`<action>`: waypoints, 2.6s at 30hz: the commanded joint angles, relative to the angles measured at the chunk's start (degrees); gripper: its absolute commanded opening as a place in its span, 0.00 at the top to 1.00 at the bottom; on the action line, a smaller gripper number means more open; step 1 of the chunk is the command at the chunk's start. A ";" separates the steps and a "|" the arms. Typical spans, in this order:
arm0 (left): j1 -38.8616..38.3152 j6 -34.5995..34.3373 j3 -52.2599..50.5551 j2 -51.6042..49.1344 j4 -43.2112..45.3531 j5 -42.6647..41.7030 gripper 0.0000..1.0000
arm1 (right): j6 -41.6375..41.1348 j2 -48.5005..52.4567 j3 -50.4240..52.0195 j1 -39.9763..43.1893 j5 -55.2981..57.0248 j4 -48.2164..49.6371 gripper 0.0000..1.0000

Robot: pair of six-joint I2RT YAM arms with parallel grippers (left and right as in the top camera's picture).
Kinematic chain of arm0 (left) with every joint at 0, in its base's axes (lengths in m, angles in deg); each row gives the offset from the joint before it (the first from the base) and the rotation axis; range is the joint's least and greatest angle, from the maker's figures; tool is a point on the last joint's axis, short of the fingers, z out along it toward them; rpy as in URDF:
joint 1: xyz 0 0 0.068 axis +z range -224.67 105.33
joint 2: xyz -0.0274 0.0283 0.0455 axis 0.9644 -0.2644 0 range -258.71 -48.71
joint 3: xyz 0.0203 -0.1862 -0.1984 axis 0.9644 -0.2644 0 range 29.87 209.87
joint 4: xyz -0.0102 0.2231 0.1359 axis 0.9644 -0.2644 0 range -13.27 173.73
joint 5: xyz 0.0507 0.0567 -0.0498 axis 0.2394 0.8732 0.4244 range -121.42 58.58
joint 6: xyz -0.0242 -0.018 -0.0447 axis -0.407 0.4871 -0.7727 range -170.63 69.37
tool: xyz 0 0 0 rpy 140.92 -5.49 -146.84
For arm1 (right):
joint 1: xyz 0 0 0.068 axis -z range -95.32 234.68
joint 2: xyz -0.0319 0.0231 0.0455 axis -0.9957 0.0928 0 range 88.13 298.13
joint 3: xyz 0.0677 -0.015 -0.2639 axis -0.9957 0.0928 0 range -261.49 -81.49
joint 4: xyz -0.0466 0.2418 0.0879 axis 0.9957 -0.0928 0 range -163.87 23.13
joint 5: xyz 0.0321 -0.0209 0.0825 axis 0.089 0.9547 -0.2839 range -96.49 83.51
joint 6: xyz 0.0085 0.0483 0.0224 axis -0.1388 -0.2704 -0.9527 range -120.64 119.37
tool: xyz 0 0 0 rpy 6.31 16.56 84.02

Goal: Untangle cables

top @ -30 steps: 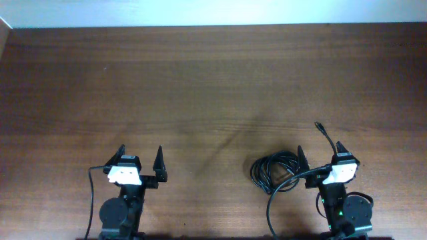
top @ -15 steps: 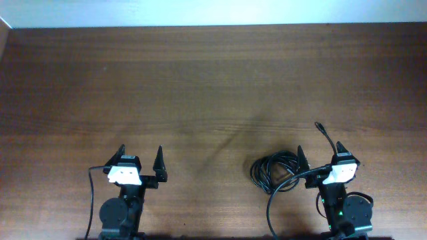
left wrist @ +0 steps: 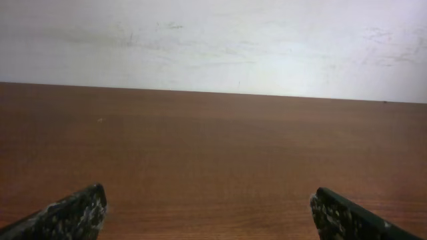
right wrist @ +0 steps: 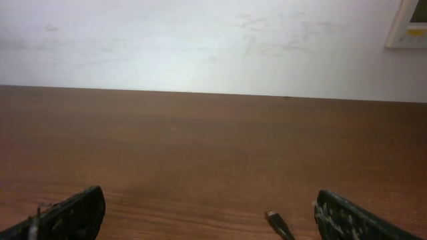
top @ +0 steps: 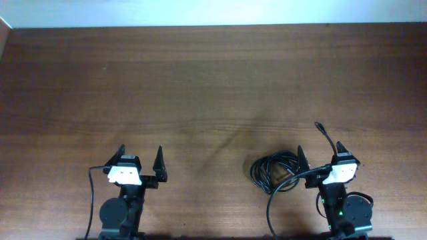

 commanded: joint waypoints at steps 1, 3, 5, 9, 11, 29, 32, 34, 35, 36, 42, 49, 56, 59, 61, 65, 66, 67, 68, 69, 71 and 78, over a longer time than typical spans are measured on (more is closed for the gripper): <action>-0.22 0.50 -0.15 0.33 -0.35 0.44 0.01 | 0.22 -0.48 0.28 0.17 -0.55 -0.46 0.01; -0.22 0.50 -0.15 0.33 -0.33 0.44 0.01 | 0.24 -0.48 0.28 0.17 -0.52 -0.46 0.01; -0.22 0.50 -0.15 0.33 -0.35 0.44 0.01 | 0.22 -0.48 0.28 0.17 -0.52 -0.46 0.01; -0.22 0.50 -0.15 0.33 -0.42 0.42 0.01 | 0.22 -0.48 0.28 0.17 -0.55 -0.46 0.01; -0.22 0.50 0.13 0.33 -0.61 0.42 0.01 | 0.24 -0.48 0.28 0.17 -0.55 -0.46 0.01; -0.22 0.48 15.06 -20.26 -13.77 -4.28 0.01 | 0.22 -0.48 0.28 0.17 -0.55 -0.46 0.01; -0.22 1.27 19.93 -29.35 -16.39 -8.17 0.01 | 0.22 -0.48 0.28 0.17 -0.52 -0.46 0.01; -0.22 5.49 22.71 -34.36 -18.34 -12.66 0.01 | 0.22 -0.48 0.28 0.17 -0.52 -0.46 0.01; -0.22 6.95 23.96 -37.44 -18.86 -14.53 0.01 | 0.24 -0.48 0.28 0.17 -0.52 -0.46 0.01; -0.22 7.89 25.22 -40.15 -19.47 -15.76 0.01 | 0.22 -0.48 0.28 0.17 -0.52 -0.46 0.01; -0.22 11.50 33.00 -57.02 -23.80 -19.78 0.01 | 0.24 -0.48 0.28 0.17 -0.55 -0.46 0.01; -0.22 11.50 33.03 -57.55 -23.89 -19.71 0.01 | 0.22 -0.48 0.28 0.17 -0.55 -0.42 0.01; -0.22 11.50 33.03 -57.55 -23.69 -19.56 0.01 | 0.20 -0.48 0.28 0.17 -0.90 -0.46 0.01; -0.22 11.50 33.03 -57.55 -23.39 -19.54 0.01 | -3.93 0.22 -0.04 0.17 -2.97 -0.92 0.01; -0.22 11.50 33.03 -57.55 -23.39 -19.54 0.01 | -3.96 1.25 -5.84 0.17 -5.97 -9.35 0.01; -0.22 11.50 33.03 -57.55 -23.39 -19.54 0.01 | -3.93 6.23 -25.03 0.17 -5.92 -31.80 0.01; -0.22 11.50 33.03 -57.55 -23.39 -19.54 0.01 | -3.93 8.63 -29.79 0.17 -6.16 -37.13 0.01; -0.22 11.50 33.03 -57.55 -23.39 -19.54 0.01 | -3.91 11.30 -33.88 0.17 -6.16 -41.27 0.01; -0.22 11.50 33.03 -57.55 -23.39 -19.54 0.01 | -3.89 13.62 -36.89 0.17 -6.12 -44.02 0.01; -0.22 11.47 33.03 -57.55 -23.41 -19.54 0.01 | -3.91 17.59 -41.62 0.17 -6.32 -48.00 0.01; -0.22 11.47 33.03 -57.55 -23.45 -19.54 0.01 | -3.89 26.51 -48.92 0.17 -8.55 -54.51 0.01; -0.22 11.50 33.03 -57.55 -23.58 -19.54 0.01 | -3.91 45.77 -50.47 0.17 -18.97 -51.43 0.01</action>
